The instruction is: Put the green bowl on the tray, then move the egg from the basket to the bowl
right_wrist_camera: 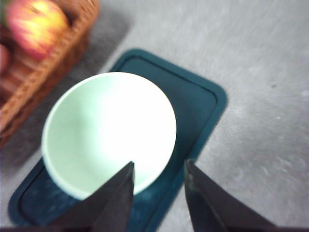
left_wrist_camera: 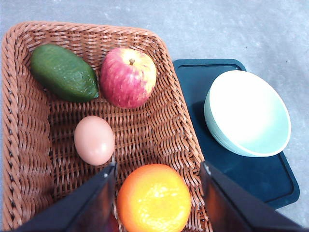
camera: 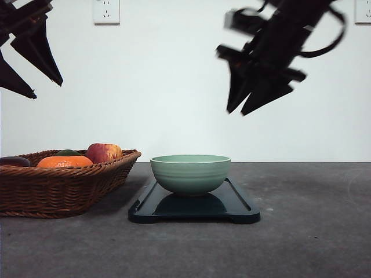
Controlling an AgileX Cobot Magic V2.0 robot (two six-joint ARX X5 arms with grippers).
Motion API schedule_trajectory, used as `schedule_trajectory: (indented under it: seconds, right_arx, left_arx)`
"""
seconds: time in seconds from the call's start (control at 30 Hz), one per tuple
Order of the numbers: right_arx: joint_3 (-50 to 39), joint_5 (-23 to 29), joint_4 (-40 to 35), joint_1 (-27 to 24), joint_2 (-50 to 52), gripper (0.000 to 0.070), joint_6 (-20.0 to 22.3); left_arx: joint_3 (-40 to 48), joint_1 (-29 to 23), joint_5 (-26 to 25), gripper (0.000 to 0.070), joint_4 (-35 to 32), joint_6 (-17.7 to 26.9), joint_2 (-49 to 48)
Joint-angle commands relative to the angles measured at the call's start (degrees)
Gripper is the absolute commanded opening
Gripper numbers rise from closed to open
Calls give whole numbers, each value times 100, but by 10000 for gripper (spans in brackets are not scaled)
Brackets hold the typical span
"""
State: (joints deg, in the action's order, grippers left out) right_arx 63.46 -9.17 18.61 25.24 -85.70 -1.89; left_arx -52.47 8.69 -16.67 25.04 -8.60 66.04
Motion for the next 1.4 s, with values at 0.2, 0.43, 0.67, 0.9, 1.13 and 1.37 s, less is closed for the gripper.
schedule_trajectory:
  seconds: [0.2, 0.43, 0.67, 0.9, 1.13, 1.37]
  right_arx:
    - [-1942, 24, -591, -122, 1380, 201, -31]
    - [-3014, 34, -423, -395, 2624, 201, -325]
    - [-3149, 480, -12, -491, 3521, 201, -322]
    - [-3149, 476, -138, -488, 3753, 201, -326]
    - [-3149, 474, -188, -486, 3749, 201, -326]
    - [-3149, 470, -188, -480, 3749, 201, -330]
  left_arx:
    - [-133, 11, 11, 350, -61, 52, 33]
    - [-133, 11, 11, 351, -61, 50, 33]
    - [-159, 31, 11, 353, -46, 22, 33]
    - [-802, 68, 26, 422, 707, 35, 329]
    - [-1872, 133, 292, 429, 1737, 209, 1288]
    - [-2450, 306, 939, 430, 1923, 488, 2339]
